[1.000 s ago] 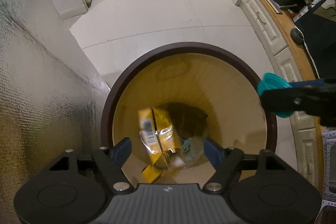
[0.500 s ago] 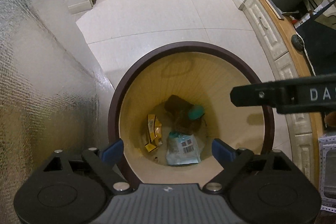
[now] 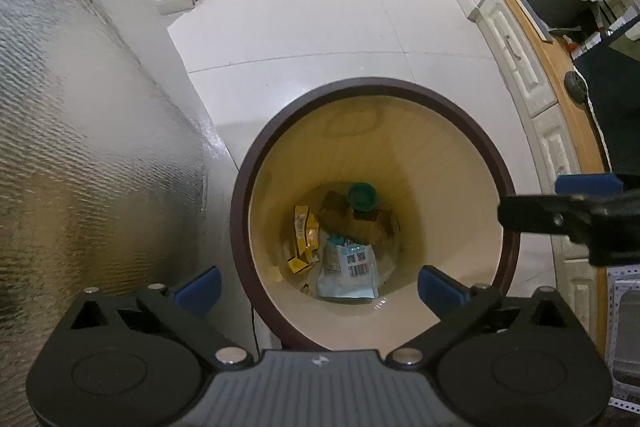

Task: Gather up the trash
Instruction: 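Open both tools over the bin to drop the cap and yellow box, then move both tools back from the bin toward the table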

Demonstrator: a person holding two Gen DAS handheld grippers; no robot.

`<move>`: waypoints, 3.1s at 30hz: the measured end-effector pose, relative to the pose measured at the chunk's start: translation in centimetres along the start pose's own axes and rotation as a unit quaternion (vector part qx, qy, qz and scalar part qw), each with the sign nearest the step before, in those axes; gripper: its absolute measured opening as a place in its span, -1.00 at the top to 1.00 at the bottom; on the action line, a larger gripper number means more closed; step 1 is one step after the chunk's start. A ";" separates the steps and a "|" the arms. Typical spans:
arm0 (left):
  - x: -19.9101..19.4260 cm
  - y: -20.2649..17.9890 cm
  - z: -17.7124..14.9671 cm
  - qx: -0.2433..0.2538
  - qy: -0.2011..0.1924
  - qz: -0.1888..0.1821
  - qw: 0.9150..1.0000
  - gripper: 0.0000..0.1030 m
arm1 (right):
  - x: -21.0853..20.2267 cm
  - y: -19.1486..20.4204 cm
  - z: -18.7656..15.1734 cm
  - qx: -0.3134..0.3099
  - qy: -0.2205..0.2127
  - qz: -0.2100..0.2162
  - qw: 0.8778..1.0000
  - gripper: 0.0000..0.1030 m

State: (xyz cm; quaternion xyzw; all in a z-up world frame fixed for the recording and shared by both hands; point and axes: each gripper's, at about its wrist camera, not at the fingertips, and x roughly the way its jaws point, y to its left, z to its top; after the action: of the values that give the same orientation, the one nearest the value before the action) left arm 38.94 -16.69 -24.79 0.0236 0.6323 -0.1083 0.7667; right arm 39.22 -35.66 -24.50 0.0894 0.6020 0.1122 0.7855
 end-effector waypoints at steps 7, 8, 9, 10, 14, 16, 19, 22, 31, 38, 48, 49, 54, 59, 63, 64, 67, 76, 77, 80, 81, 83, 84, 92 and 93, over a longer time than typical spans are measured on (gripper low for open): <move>-1.8 0.4 0.1 -0.007 -0.011 0.003 1.000 -1.00 | -1.9 0.5 -0.2 -0.004 -0.020 -0.006 1.000 -1.00; -2.1 0.5 0.2 -0.009 -0.013 0.004 1.000 -1.00 | -2.2 0.6 -0.3 -0.005 -0.021 -0.007 1.000 -1.00; -2.4 0.6 0.2 -0.010 -0.014 0.003 1.000 -1.00 | -2.5 0.7 -0.4 -0.007 -0.023 -0.008 1.000 -1.00; -2.7 0.7 0.2 -0.012 -0.016 0.003 1.000 -1.00 | -2.9 0.9 -0.5 -0.011 -0.025 -0.010 1.000 -1.00; -4.0 0.8 0.1 -0.012 -0.022 0.003 1.000 -1.00 | -4.1 1.1 -0.7 -0.014 -0.031 -0.013 0.999 -1.00; -4.6 0.8 -0.1 -0.014 -0.025 0.003 1.000 -1.00 | -4.6 1.2 -0.9 -0.014 -0.033 -0.017 0.999 -1.00; -5.5 1.0 -0.4 -0.016 -0.029 0.002 0.999 -1.00 | -5.5 1.3 -1.3 -0.015 -0.033 -0.022 0.999 -1.00; -6.3 1.1 -0.8 -0.018 -0.033 0.002 0.999 -1.00 | -6.3 1.5 -1.8 -0.020 -0.035 -0.028 0.999 -1.00; -9.2 0.9 -2.2 -0.021 -0.052 0.000 0.998 -1.00 | -8.8 2.2 -3.2 -0.022 -0.043 -0.042 0.998 -1.00; -12.0 0.9 -3.6 -0.026 -0.077 -0.007 0.997 -1.00 | -11.2 3.2 -3.8 -0.038 -0.053 -0.054 0.996 -1.00; -17.2 1.1 -5.3 -0.028 -0.127 -0.021 0.991 -1.00 | -15.4 4.1 -5.4 -0.044 -0.081 -0.068 0.993 -1.00; -17.9 1.2 -5.5 -0.030 -0.136 -0.024 0.990 -1.00 | -16.0 4.2 -5.5 -0.044 -0.086 -0.068 0.993 -1.00; -21.5 2.0 -6.7 -0.041 -0.176 -0.034 0.983 -1.00 | -18.4 5.5 -5.8 -0.053 -0.115 -0.067 0.990 -1.00; -24.9 3.6 -8.1 -0.056 -0.214 -0.031 0.975 -1.00 | -20.4 7.5 -6.1 -0.066 -0.146 -0.062 0.985 -1.00; -27.5 5.5 -9.5 -0.075 -0.247 -0.021 0.966 -1.00 | -21.6 9.8 -6.2 -0.084 -0.166 -0.057 0.981 -1.00; -28.1 6.0 -9.9 -0.081 -0.254 -0.019 0.964 -1.00 | -21.8 10.5 -6.2 -0.090 -0.170 -0.054 0.980 -1.00; -29.7 8.1 -11.0 -0.102 -0.275 -0.006 0.956 -1.00 | -22.2 12.8 -6.0 -0.108 -0.182 -0.045 0.976 -1.00; -33.8 16.2 -14.4 -0.175 -0.322 0.044 0.929 -1.00 | -22.0 20.7 -4.4 -0.167 -0.212 -0.014 0.963 -1.00; -34.0 17.1 -14.6 -0.183 -0.325 0.050 0.927 -1.00 | -21.8 21.6 -4.1 -0.173 -0.214 -0.010 0.961 -1.00; -34.9 20.0 -15.5 -0.204 -0.333 0.067 0.918 -1.00 | -21.1 24.2 -3.1 -0.188 -0.219 0.000 0.957 -1.00; -35.1 20.8 -15.6 -0.209 -0.335 0.072 0.916 -1.00 | -20.9 25.0 -2.9 -0.191 -0.222 0.003 0.956 -1.00; -35.5 22.6 -16.1 -0.218 -0.339 0.084 0.911 -1.00 | -20.4 26.8 -2.2 -0.197 -0.226 0.010 0.954 -1.00; -35.7 23.5 -16.3 -0.222 -0.340 0.090 0.909 -1.00 | -20.2 27.6 -2.0 -0.201 -0.228 0.012 0.953 -1.00; -36.3 31.9 -16.2 -0.249 -0.347 0.134 0.894 -1.00 | -18.0 33.9 0.0 -0.219 -0.230 0.026 0.948 -1.00; -36.3 32.8 -16.1 -0.251 -0.347 0.137 0.893 -1.00 | -17.7 34.7 0.2 -0.220 -0.229 0.027 0.948 -1.00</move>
State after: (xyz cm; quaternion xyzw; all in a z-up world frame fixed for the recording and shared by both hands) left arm 23.42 23.03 4.05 -0.1223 0.3231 0.1589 0.9249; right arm 32.66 -7.40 1.49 -0.0460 0.3635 0.2395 0.8991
